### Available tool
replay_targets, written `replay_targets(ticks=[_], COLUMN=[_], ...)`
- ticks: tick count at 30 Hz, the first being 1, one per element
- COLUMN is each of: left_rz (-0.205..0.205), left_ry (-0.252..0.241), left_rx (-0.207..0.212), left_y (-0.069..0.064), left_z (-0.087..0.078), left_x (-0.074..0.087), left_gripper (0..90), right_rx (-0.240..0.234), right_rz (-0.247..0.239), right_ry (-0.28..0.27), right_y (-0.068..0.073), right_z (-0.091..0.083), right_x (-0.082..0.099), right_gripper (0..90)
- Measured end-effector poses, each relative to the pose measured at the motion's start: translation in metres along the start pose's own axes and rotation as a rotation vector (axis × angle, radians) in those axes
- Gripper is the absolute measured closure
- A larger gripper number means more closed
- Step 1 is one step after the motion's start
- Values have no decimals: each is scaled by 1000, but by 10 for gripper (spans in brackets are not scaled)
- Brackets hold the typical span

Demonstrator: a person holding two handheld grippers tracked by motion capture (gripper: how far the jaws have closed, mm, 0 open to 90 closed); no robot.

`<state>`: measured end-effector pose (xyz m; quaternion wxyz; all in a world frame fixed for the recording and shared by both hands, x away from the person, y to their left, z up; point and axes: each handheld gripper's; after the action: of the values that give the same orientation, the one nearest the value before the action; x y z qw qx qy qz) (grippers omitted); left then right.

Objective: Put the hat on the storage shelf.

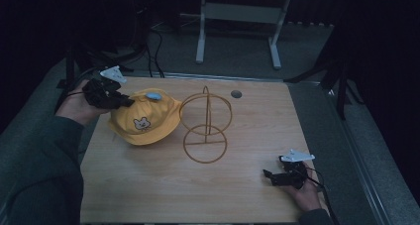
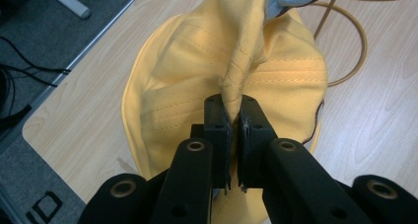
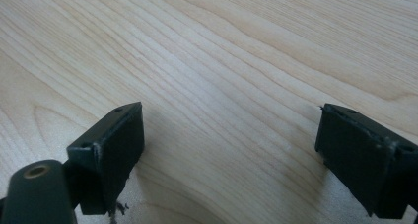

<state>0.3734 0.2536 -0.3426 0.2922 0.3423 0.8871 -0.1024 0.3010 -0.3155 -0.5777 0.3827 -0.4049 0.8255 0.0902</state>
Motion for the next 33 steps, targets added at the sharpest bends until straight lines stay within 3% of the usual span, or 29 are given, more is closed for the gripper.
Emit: replay_targets(ticks=[9,33], left_rz=[7,-21], left_ry=[-17,-78], left_rx=[-9,-37], left_y=[-2,7], left_z=[-7,-33], left_x=[0,3], left_gripper=[850,849], right_rx=[0,0], right_rz=[0,2], right_ry=[0,0], right_y=[0,0], right_z=[0,0], right_x=[0,0], right_gripper=[112,112])
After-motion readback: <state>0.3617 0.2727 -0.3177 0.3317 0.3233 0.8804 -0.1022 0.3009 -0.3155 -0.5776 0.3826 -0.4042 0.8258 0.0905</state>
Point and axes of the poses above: each handheld gripper's, and its own axes: z roughly forward along the jaws, x roughly out of its underside, y roughly to its left, and after that the axes turned 13 degrees about -z, right-handed
